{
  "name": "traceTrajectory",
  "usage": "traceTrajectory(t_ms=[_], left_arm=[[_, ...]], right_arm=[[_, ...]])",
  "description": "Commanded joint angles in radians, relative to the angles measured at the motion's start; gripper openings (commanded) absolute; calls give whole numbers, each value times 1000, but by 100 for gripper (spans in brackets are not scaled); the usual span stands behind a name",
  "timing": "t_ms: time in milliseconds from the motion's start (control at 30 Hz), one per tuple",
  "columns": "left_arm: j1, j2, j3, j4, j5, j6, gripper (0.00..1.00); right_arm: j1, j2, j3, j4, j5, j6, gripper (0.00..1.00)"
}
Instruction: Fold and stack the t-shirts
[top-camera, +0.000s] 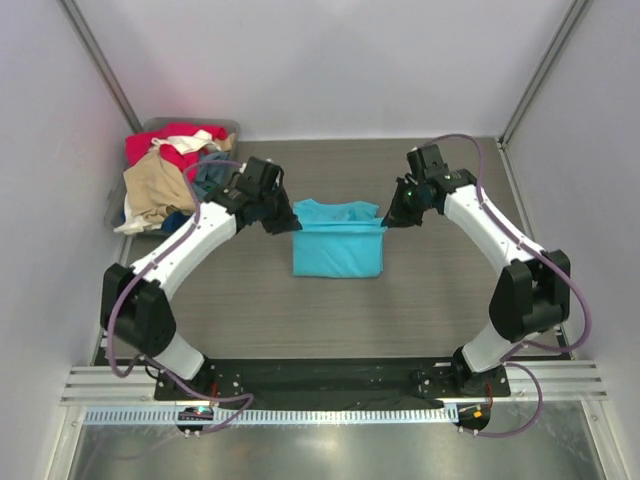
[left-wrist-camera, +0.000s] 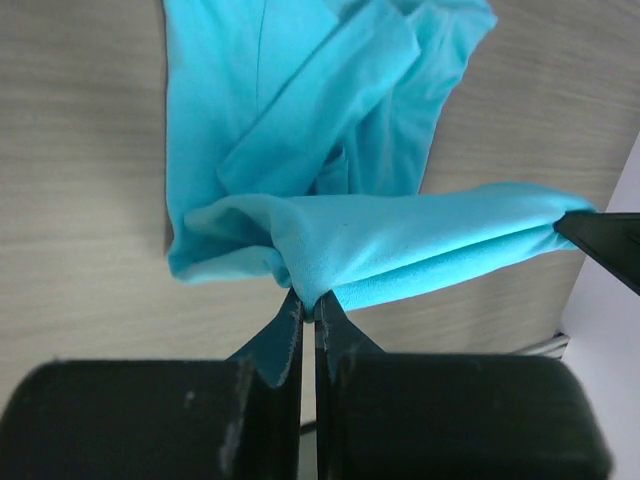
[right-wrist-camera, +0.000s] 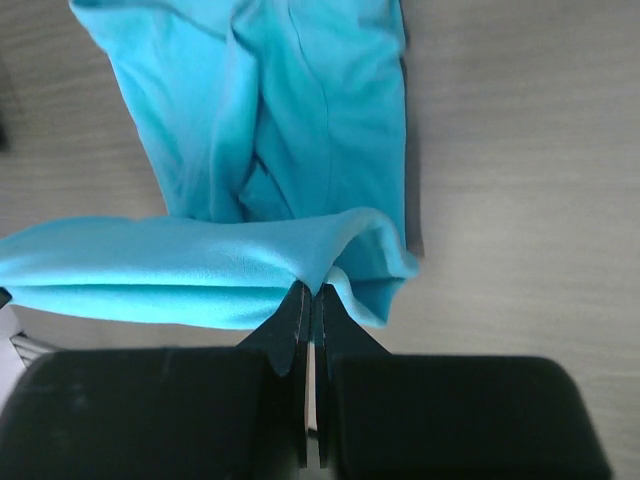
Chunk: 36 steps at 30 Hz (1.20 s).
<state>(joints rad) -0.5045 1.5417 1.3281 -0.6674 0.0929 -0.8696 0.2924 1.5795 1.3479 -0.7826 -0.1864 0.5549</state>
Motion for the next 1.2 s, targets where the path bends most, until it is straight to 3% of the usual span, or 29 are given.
traceTrajectory(t_ms=[0, 467, 533, 567, 600, 667, 733, 767, 867, 933, 1000, 1167], left_arm=[[66, 82, 114, -43, 27, 96, 0], [182, 474, 422, -35, 100, 170, 0], [193, 515, 480, -37, 100, 176, 1], [198, 561, 505, -40, 106, 176, 9], [210, 592, 540, -37, 119, 179, 18], [222, 652, 682, -31, 159, 190, 50], [233, 773, 832, -116, 191, 208, 71], [236, 820, 1055, -182, 192, 215, 80], [228, 847, 1221, -328, 176, 238, 89], [224, 690, 1038, -229, 165, 242, 100], [221, 564, 790, -152, 151, 235, 100], [210, 249, 469, -90, 142, 231, 100]], right_arm=[[-30, 89, 131, -1, 36, -55, 1], [-85, 479, 457, 5, 11, -73, 1], [-91, 513, 487, 3, 11, -79, 8], [-94, 548, 526, 2, 10, -81, 16], [-96, 563, 549, 2, 19, -82, 42], [-119, 596, 638, -3, 36, -79, 68], [-145, 625, 718, -1, 48, -75, 75], [-150, 628, 734, -6, 54, -78, 77], [-159, 565, 644, 23, 21, -116, 85], [-157, 467, 515, 142, -83, -130, 86], [-154, 406, 317, 271, -155, -136, 88], [-133, 311, 65, 430, -292, -155, 85]])
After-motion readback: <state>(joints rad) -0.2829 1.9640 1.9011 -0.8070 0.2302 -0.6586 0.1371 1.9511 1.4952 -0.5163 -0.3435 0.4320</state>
